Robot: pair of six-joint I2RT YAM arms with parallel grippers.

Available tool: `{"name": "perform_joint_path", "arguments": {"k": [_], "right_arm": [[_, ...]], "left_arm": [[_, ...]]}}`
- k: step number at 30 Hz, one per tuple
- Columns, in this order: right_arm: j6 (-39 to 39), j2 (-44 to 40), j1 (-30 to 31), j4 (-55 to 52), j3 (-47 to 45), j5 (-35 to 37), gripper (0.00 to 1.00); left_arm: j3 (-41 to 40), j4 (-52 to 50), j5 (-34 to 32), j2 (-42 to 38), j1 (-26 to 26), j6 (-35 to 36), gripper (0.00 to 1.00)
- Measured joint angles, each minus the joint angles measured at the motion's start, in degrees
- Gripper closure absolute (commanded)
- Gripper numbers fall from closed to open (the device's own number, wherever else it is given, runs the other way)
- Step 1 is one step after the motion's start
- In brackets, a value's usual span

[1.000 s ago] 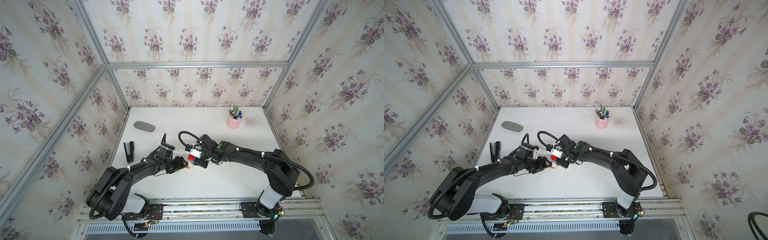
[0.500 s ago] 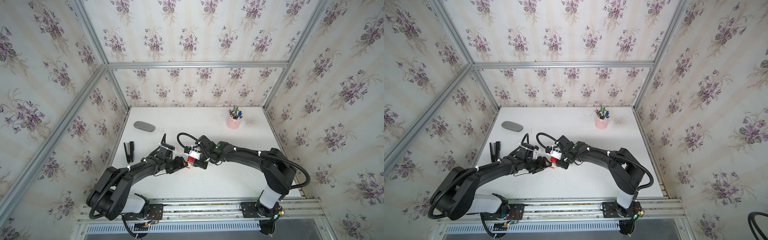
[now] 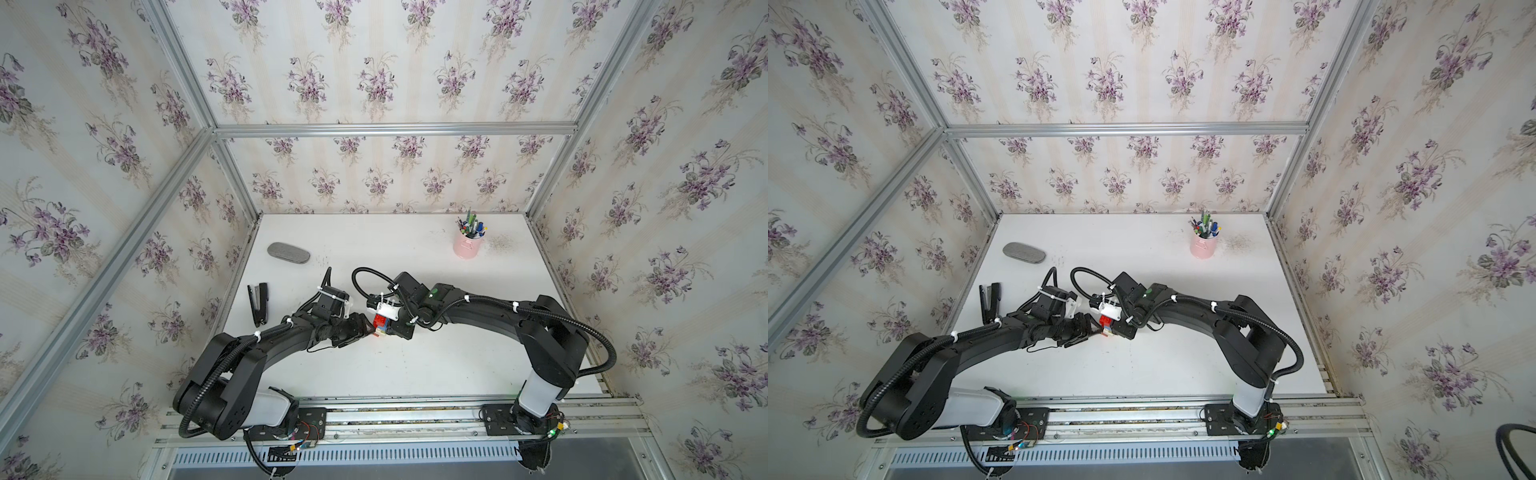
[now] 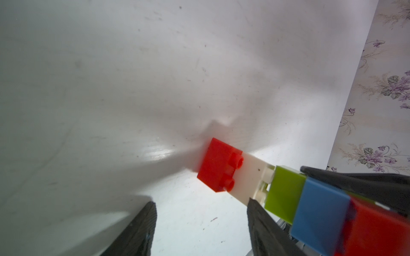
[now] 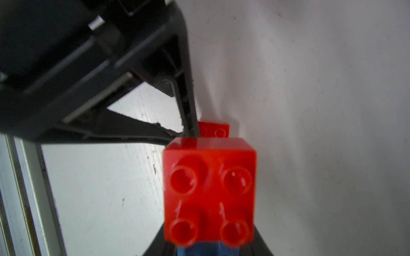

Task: Assemble the letter y with lego
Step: Assemble the lego brick with the lego brick.

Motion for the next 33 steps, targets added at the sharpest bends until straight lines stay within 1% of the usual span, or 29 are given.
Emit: {"name": "perform_joint_path", "arguments": {"k": [5,12,18,33], "right_arm": [[0.11,-0.13,0.00,0.02,0.48,0.04,0.71],[0.37,-1.20,0.00,0.76,0.72,0.94,0.71],[0.63,-2.38,0.00,1.64,-0.59,1.44,0.71],[1.64,-3.28,-0.07,1.88,-2.05,2.73,0.72]], "left_arm": [[0.04,-0.11,0.13,-0.15,0.09,0.00,0.32],[0.11,-2.84,-1.62,-2.05,0.37,0.00,0.28],[0.15,-3.10,-1.95,-2.56,0.37,-0.04,0.26],[0.15,-0.52,0.02,-1.42,0.37,-1.62,0.23]]}}
